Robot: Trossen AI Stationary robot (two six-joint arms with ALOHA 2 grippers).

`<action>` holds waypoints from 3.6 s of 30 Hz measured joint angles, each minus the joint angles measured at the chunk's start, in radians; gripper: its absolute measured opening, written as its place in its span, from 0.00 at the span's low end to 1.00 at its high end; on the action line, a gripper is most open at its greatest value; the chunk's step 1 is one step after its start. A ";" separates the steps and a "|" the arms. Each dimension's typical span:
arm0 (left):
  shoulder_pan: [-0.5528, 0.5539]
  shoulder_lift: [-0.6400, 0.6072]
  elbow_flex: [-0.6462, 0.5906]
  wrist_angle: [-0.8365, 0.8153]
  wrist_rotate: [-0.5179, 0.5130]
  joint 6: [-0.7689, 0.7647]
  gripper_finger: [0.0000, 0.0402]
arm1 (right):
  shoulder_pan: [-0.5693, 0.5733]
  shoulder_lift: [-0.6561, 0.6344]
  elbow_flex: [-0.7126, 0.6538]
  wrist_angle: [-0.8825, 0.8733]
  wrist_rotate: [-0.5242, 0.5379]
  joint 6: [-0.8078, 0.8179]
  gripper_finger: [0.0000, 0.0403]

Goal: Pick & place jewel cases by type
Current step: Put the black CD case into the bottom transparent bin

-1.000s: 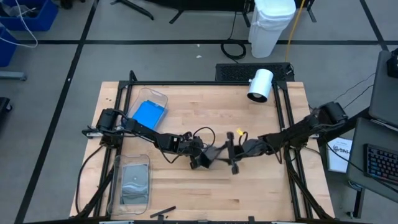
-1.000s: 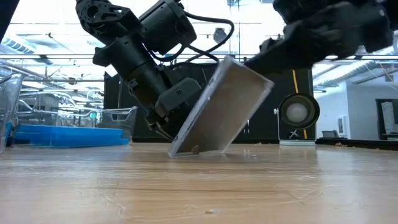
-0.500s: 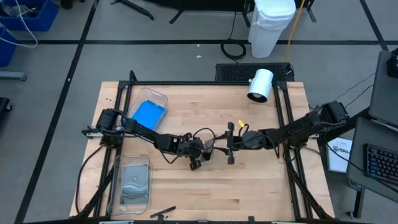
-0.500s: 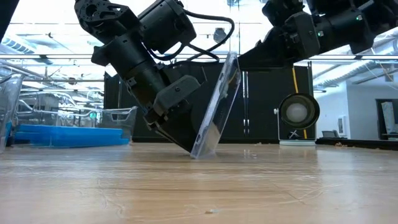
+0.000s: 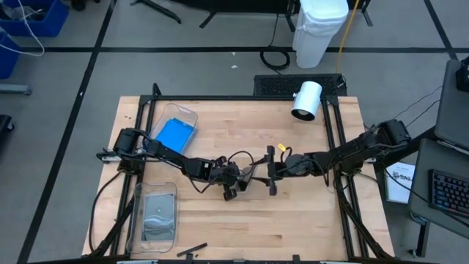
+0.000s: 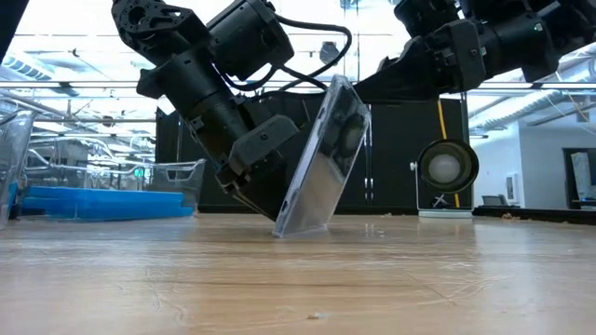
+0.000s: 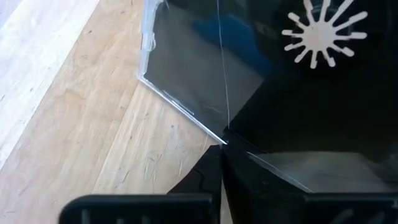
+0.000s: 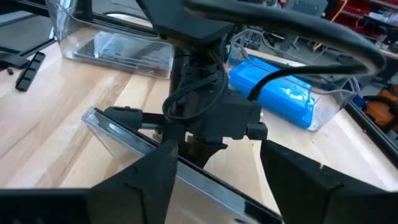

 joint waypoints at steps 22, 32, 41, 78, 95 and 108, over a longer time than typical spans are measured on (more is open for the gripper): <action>0.001 0.001 0.000 0.028 0.003 0.043 0.01 | -0.114 0.100 0.029 0.240 -0.119 0.054 0.55; -0.006 -0.001 -0.003 0.021 0.004 0.090 0.11 | -0.116 0.240 0.121 0.209 -0.260 0.086 0.55; -0.005 0.000 0.002 0.019 0.016 0.084 0.06 | -0.065 0.123 0.122 -0.025 -0.226 0.068 0.52; 0.092 0.264 0.200 0.283 0.222 0.394 0.14 | 0.396 -0.153 0.004 -1.193 0.003 1.115 0.52; 0.089 0.287 0.369 0.146 0.316 0.567 0.14 | 0.374 -0.159 -0.163 -1.019 0.141 1.134 0.52; 0.044 0.160 0.384 0.165 0.403 0.681 0.14 | 0.398 -0.230 -0.164 -0.963 0.138 1.192 0.52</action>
